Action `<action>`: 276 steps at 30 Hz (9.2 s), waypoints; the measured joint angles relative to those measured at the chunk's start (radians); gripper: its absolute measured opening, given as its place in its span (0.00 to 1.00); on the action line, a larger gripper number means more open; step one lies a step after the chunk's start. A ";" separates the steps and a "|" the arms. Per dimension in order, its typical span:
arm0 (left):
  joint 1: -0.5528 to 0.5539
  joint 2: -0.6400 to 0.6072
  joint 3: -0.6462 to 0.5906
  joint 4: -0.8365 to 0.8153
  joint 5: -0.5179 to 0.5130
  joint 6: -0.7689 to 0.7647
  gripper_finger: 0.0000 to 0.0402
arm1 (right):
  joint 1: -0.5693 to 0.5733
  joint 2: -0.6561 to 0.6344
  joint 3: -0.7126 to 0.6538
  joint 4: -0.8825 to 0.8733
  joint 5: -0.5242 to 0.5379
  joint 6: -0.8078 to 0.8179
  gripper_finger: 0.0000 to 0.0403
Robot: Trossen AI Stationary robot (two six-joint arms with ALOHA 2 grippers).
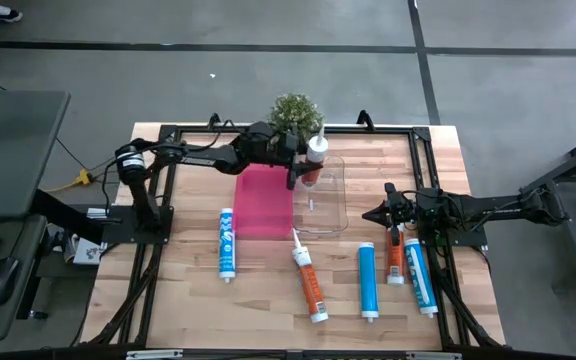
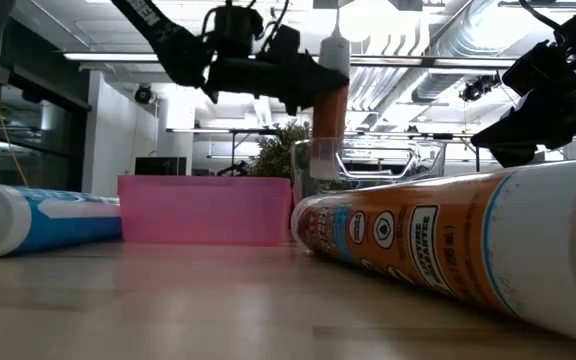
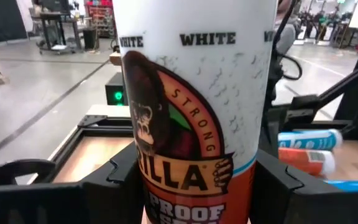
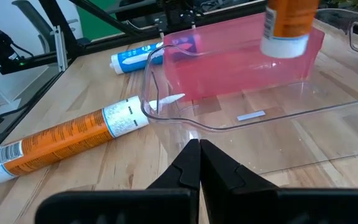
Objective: Pick & place silicon tubes, Sealant and Lysol wipes
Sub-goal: Put the left orange sealant into the transparent bin, then put the left blue sealant into the pink bin
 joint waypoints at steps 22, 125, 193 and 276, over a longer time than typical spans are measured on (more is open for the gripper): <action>0.047 0.104 0.000 0.096 -0.003 -0.002 0.46 | 0.000 0.000 0.000 0.000 0.000 0.000 0.00; -0.191 -0.362 -0.522 0.276 -0.305 -0.070 0.81 | 0.000 0.000 0.000 0.000 0.001 0.000 0.00; -0.709 -0.470 -0.213 -1.514 -0.268 0.967 0.81 | 0.000 0.000 0.000 0.000 0.000 0.000 0.00; -0.777 -0.720 -0.286 -1.448 -0.526 0.915 0.49 | 0.000 0.000 0.000 0.000 0.001 0.000 0.00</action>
